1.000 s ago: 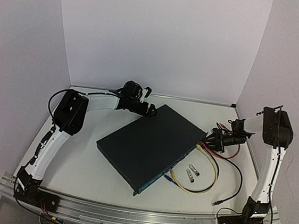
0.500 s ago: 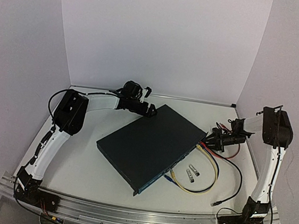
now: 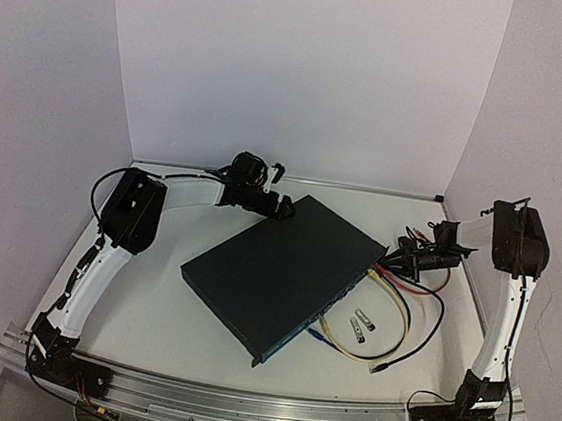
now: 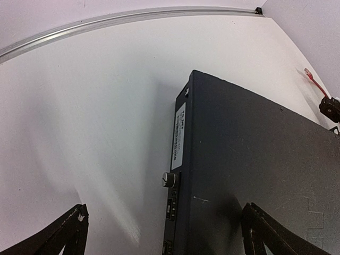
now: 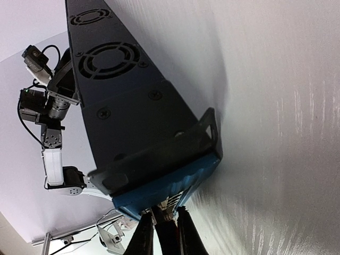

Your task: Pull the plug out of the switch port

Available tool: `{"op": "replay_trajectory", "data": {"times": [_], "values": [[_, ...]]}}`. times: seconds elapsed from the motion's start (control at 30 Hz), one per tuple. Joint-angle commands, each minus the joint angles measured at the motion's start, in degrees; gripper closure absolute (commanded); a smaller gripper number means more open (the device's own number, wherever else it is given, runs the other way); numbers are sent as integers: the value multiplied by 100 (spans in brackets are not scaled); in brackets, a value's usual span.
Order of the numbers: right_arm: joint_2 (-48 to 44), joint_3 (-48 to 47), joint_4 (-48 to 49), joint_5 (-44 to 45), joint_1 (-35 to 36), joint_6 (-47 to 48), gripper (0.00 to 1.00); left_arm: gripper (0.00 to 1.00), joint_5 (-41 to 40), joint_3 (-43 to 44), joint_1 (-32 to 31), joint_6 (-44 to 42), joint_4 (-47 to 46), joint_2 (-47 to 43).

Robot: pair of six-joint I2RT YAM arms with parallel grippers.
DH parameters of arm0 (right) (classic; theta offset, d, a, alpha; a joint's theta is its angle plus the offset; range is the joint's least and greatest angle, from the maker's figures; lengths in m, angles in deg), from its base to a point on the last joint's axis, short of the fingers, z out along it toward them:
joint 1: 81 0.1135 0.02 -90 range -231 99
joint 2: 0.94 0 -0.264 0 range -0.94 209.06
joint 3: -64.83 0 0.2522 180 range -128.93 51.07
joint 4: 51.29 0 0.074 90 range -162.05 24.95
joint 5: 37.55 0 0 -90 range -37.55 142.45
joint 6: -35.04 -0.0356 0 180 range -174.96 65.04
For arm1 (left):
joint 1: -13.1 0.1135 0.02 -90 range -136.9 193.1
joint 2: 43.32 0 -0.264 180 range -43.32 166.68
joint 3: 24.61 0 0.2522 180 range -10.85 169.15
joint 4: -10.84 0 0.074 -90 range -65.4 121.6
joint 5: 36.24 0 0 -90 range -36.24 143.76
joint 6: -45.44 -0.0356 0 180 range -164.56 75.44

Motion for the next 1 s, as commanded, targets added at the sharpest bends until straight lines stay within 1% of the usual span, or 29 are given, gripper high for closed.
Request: {"op": "replay_trajectory", "data": {"times": [0.0, 0.13, 0.27, 0.47, 0.63, 0.83, 0.97], "values": [[194, 59, 216, 263, 300, -144, 100, 0, -99, -73, -41, -177, 513, 203], [226, 230, 213, 456, 290, -118, 100, 0, -234, -92, -35, -165, 526, 222], [373, 338, 221, 372, 227, -226, 100, 0, -404, -85, -30, -76, 550, 278], [146, 701, 693, 52, 132, -313, 100, 0, -581, 60, -17, 54, 768, 430], [133, 841, 788, -224, 116, -336, 100, 0, -631, 87, 15, 130, 822, 485], [-42, 1133, 1030, -97, 12, -460, 100, 0, -618, 139, 37, 180, 858, 529], [-66, 1162, 1100, -17, -18, -548, 100, 0, -609, 159, 45, 172, 869, 550]]}}
